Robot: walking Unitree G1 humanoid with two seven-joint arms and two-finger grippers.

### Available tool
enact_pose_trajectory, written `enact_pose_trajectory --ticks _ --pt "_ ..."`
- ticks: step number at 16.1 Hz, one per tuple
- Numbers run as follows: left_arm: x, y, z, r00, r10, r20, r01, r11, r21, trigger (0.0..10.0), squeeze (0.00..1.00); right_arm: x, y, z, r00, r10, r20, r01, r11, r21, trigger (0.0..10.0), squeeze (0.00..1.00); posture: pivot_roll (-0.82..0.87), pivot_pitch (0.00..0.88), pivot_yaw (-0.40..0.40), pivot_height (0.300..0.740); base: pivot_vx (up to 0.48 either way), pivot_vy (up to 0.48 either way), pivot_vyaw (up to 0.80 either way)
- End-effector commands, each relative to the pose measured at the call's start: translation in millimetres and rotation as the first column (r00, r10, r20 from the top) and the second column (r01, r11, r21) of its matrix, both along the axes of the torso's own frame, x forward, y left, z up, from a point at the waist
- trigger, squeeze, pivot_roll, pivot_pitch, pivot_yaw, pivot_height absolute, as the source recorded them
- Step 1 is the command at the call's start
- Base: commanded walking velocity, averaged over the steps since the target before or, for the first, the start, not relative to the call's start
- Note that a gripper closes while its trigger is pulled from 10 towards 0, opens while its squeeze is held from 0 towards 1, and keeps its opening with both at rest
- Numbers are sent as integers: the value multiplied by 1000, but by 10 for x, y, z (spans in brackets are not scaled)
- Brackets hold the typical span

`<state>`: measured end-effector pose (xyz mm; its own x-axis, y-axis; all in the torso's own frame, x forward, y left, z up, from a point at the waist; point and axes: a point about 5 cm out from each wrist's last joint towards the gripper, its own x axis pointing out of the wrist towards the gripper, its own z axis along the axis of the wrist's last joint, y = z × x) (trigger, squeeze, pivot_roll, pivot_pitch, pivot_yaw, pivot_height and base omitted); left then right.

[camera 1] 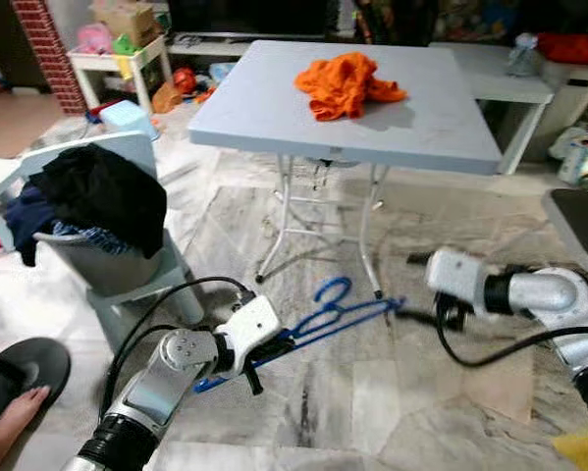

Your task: Hang hanger

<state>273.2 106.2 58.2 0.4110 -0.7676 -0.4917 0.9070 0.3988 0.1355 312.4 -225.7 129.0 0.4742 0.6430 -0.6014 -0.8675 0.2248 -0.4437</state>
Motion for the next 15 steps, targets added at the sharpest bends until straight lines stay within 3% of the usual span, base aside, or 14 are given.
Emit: enact_pose_trajectory --ticks 1,6,7,8,9,15 --pt "42 -11 59 998 -54 38 53 998 31 10000 0 -30 8 -7 997 64 -37 -66 997 -40 10000 0 -103 0 9 740 0 0 0" --pt "53 -131 50 978 -192 85 185 979 84 10000 0 -68 151 -123 977 180 -110 -191 977 -92 10000 0 -107 0 9 740 0 0 0" --pt "58 -181 69 975 -200 96 194 979 67 10000 0 -76 171 -185 975 178 -132 -192 976 -107 9020 0 -112 0 8 740 0 0 0" --pt "60 -203 74 974 -205 97 199 978 60 10000 0 -79 178 -223 974 175 -142 -192 974 -120 5961 0 -112 0 8 740 0 0 0" --pt "64 -235 82 971 -212 105 208 977 53 10000 0 -101 149 -341 970 153 -190 -189 964 -188 0 0 -112 0 5 740 0 0 0" --pt "81 -296 89 964 -230 130 225 973 53 10000 0 -57 138 -496 969 79 -234 -137 960 -245 0 0 -108 0 -2 740 0 0 0"
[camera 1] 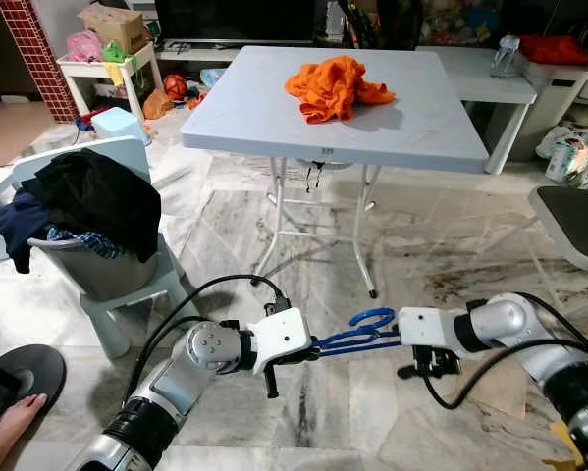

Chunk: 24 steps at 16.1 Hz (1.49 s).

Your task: Hang hanger

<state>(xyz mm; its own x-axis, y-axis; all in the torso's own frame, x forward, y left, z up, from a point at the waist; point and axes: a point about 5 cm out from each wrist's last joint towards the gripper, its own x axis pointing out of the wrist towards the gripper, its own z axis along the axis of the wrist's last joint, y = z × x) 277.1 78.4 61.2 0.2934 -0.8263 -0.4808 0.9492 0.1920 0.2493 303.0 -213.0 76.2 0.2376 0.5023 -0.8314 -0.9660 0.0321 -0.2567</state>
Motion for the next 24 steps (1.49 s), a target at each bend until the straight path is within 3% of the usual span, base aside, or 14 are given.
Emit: enact_pose_trajectory --ticks 1,13,19,24 --pt "41 -22 56 1000 -17 24 17 1000 -2 10000 0 67 13 39 1000 -13 24 14 1000 -13 0 0 -108 0 -2 740 0 0 0" --pt "26 -11 -7 999 -35 19 34 999 21 10000 0 115 -31 144 1000 28 -3 -28 1000 4 0 0 -107 0 -2 740 0 0 0" --pt "36 -3 -28 999 -32 17 31 999 29 10000 0 153 89 234 999 51 18 -53 993 103 0 0 -107 0 -4 740 0 0 0" --pt "70 -24 -21 999 -13 32 12 1000 15 10000 0 118 113 198 998 67 -2 -66 990 123 0 0 -110 0 -8 740 0 0 0"
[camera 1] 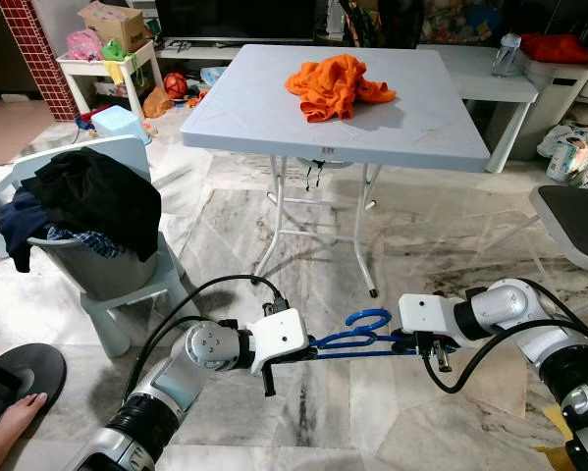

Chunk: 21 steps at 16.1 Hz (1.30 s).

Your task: Hang hanger

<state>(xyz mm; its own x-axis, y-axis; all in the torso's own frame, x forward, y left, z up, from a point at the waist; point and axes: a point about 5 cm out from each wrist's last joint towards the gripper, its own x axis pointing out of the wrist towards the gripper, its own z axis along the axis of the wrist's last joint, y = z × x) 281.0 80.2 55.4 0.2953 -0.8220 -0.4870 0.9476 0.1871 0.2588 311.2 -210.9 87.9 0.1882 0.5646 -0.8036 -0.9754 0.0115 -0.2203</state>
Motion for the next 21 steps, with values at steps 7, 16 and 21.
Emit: enact_pose_trajectory --ticks 7,16,21 --pt "67 -68 59 999 3 54 -2 1000 -19 10000 0 44 141 84 998 37 41 -40 997 71 5412 0 -113 0 -10 740 0 0 0" --pt "86 -93 56 998 -4 70 5 1000 -17 10000 0 70 195 108 998 39 51 -43 995 87 10000 1000 -117 0 -12 740 0 0 0" --pt "80 -109 41 997 -5 72 6 1000 -16 10000 0 37 271 92 996 79 45 -83 991 105 10000 0 -118 0 -15 740 0 0 0"
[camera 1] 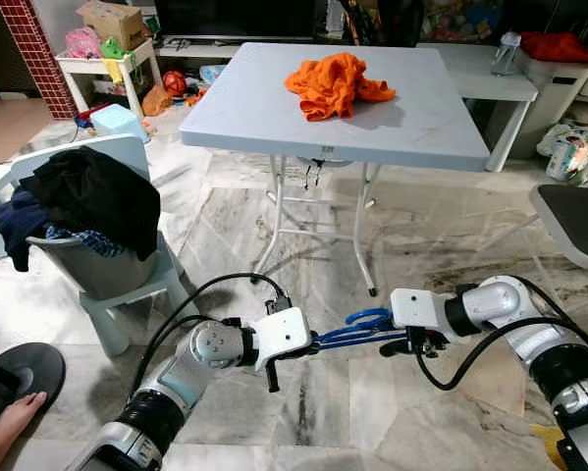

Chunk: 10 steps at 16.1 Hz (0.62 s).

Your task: Hang hanger

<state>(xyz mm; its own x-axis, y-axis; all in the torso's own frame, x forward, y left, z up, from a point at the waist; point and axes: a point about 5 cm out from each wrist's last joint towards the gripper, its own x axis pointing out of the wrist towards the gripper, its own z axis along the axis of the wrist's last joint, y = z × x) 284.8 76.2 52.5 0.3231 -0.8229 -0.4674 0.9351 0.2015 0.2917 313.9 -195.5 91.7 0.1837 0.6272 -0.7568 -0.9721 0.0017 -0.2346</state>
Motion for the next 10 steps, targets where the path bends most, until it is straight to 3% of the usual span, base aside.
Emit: enact_pose_trajectory --ticks 1,3,5,10 --pt "38 -72 67 999 -19 35 19 1000 -5 10000 0 13 136 56 998 54 37 -56 998 41 10000 0 -118 0 -16 740 0 0 0" --pt "34 -73 62 999 -18 35 18 1000 -5 10000 0 43 184 87 995 45 86 -51 997 63 10000 0 -118 0 -18 740 0 0 0" --pt "37 -71 59 999 -14 35 14 1000 -3 10000 0 65 207 63 989 42 138 -46 999 23 10000 0 -119 0 -17 740 0 0 0" --pt "29 -72 48 999 -19 33 19 1000 2 10000 0 46 283 0 988 48 144 -51 998 20 10000 0 -117 0 -16 740 0 0 0"
